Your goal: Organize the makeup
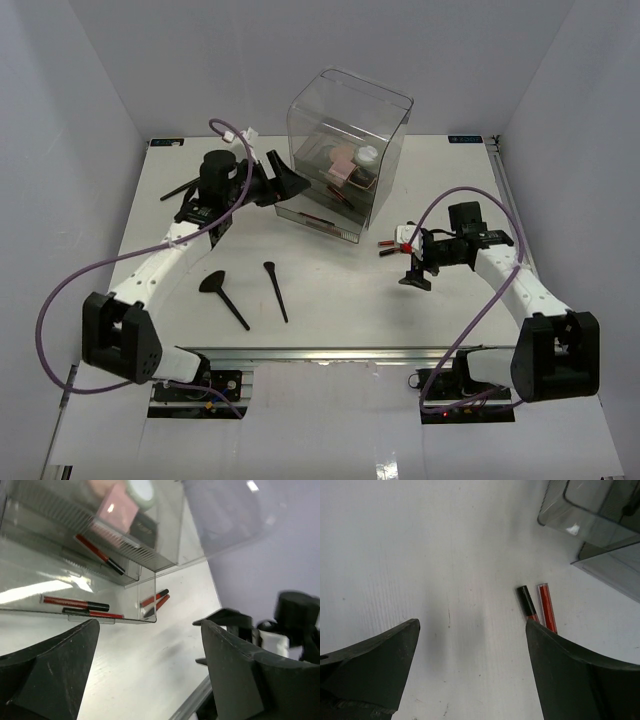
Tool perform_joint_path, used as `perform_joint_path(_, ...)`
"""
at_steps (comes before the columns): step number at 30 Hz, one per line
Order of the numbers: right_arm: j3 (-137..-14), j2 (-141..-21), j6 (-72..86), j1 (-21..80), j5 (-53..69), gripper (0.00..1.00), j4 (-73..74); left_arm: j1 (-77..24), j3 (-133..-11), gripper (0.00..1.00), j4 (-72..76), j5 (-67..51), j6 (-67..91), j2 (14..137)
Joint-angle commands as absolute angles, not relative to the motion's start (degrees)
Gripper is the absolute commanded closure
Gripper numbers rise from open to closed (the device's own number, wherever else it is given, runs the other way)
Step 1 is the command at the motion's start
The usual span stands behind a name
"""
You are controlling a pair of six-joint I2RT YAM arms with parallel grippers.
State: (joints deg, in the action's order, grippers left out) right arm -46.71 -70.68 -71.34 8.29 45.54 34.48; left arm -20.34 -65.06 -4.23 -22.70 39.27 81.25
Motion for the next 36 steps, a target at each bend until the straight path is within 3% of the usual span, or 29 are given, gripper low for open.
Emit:
perform_joint_path(1, -52.85, -79.18, -86.62, 8.61, 38.41, 0.13, 41.68, -19.25, -59.66, 0.02, -5.71, -25.74, 20.82, 69.84)
perform_joint_path(9, -63.3, -92.56, -87.01, 9.04, 31.66, 0.28, 41.06, -19.25, -44.8, 0.02, -2.38, -18.46, 14.81, 54.64)
perform_joint_path(22, -67.98, -100.81, -84.64, 11.73, 30.54, 0.41, 39.33, -19.25, -44.91, 0.02, -3.6, -18.9, 13.97, 51.24)
perform_joint_path(36, -69.26, -104.38, -82.8, 13.79, 27.83, 0.46, 37.71, -19.17, -44.82, 0.02, -3.69, -18.54, 13.97, 51.32)
